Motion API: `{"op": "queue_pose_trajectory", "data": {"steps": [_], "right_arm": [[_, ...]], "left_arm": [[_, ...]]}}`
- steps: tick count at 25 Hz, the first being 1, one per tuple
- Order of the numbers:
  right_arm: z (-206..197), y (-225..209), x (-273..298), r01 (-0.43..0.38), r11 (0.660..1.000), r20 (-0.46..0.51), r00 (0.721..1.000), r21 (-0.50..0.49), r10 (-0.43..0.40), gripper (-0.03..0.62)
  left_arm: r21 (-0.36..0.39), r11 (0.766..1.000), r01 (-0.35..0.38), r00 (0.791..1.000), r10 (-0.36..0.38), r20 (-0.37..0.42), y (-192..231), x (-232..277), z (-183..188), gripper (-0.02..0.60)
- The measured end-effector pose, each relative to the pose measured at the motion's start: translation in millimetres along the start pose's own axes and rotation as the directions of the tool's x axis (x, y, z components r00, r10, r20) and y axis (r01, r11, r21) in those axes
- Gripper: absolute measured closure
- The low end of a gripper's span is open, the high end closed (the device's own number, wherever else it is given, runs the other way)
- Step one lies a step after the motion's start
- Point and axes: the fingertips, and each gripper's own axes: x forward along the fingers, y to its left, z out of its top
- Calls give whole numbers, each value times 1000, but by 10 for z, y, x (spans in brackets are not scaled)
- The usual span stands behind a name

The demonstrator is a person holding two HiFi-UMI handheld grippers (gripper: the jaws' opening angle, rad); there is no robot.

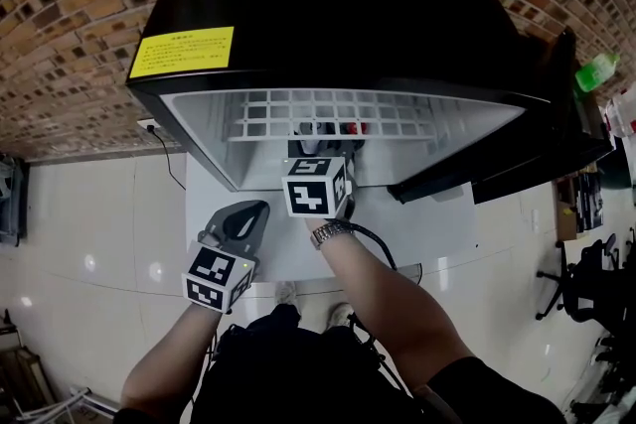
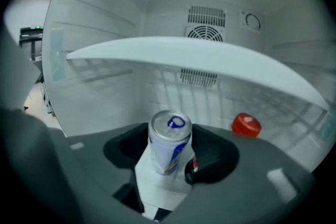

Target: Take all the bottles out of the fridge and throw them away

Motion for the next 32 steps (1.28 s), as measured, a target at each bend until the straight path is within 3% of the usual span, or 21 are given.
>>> {"op": "queue_pose_trajectory", "data": {"steps": [12,18,24,32], "right_arm": [[-170,142,-371,-102,995,8,995,-17,102,349],[-301,85,-751,-146,989,37,989,-17,146,349],[-539,-170,-1208,-160,987,62,985,12,158,349],[-1256,-875,-1935,-95,995,27,995,41,94,349]], "left_arm": [[-10,1000,-2,1000,2,3,-49,22,-12,577],[3,1000,12,1000,-12,8,-304,106,43,577],[27,999,41,999,-41,10,-778,233,103,577],[72,982,172,985,-171,-31,-1895,597,12,577]]}}
